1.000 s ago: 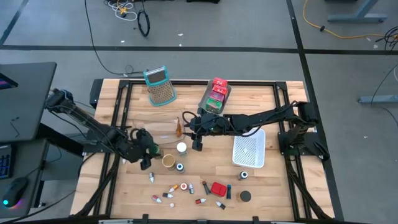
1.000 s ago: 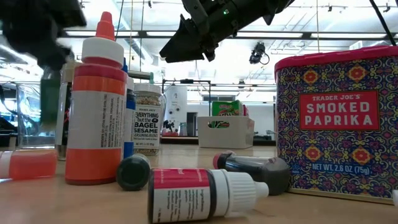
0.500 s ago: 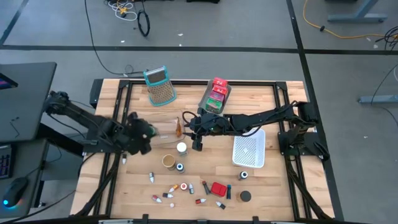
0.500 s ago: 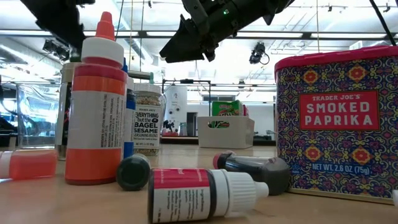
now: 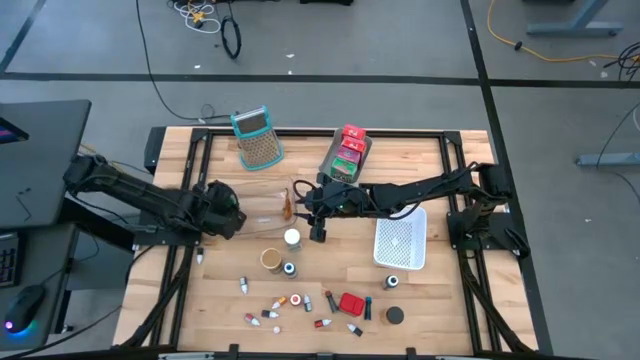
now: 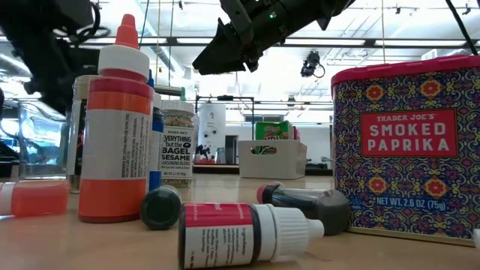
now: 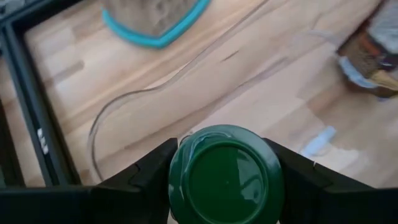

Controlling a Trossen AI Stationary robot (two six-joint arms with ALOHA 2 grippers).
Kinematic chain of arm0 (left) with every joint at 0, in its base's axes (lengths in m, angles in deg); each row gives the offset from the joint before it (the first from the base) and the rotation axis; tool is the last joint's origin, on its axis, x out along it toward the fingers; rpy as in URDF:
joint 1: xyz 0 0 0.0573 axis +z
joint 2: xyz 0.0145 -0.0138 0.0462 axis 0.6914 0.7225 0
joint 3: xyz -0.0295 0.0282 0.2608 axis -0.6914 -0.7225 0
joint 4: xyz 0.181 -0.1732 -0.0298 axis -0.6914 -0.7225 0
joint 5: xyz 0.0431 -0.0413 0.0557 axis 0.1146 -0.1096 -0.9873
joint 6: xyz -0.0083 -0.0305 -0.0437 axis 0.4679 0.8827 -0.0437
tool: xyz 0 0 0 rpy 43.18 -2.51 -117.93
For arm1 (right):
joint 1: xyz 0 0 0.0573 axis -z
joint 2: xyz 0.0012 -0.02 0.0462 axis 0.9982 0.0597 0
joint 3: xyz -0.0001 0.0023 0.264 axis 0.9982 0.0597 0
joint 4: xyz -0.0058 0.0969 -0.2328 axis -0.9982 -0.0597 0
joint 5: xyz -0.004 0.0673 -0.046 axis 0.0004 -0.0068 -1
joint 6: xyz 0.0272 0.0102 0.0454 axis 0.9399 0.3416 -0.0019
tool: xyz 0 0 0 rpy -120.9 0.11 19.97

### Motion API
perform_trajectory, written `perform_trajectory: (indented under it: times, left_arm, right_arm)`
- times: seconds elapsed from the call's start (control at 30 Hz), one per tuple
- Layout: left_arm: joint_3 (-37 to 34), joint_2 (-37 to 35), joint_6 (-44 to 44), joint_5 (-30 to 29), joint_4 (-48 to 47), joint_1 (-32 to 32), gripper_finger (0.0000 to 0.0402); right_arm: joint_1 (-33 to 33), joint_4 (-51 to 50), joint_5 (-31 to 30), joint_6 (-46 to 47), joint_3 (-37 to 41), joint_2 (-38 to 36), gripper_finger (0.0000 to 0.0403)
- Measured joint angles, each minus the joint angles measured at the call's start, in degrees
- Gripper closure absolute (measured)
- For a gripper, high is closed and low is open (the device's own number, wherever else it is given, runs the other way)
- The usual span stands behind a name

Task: Pick & Place Kitchen Items
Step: Put the green seasoning bottle into the transparent bin, then put the brown seasoning bottle into the transparent bin

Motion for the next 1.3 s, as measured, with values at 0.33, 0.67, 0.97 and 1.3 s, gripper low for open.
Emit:
perform_trajectory:
  times: [0.33, 0.67, 0.97, 1.3]
  left_arm:
    - [-2.13, 0.00, -0.73, -0.28, 1.03, 2.78, 0.0167]
    - [-2.17, 0.00, -7.02, -1.95, 1.02, 5.77, 0.0126]
    - [1.92, 0.00, -11.24, -6.45, -0.63, 8.25, 0.0122]
    - [8.75, 0.00, -22.36, -3.78, 9.05, 7.66, 0.0123]
  right_arm:
    - [0.09, 1.66, -0.02, -1.06, 0.00, 0.01, 0.0238]
    - [0.09, 2.34, 0.04, -1.09, 0.00, 0.01, 0.0238]
    - [0.09, 2.34, 0.07, -1.09, 0.00, 0.01, 0.0238]
    - [0.09, 2.23, 0.11, -1.09, 0.00, -0.01, 0.0238]
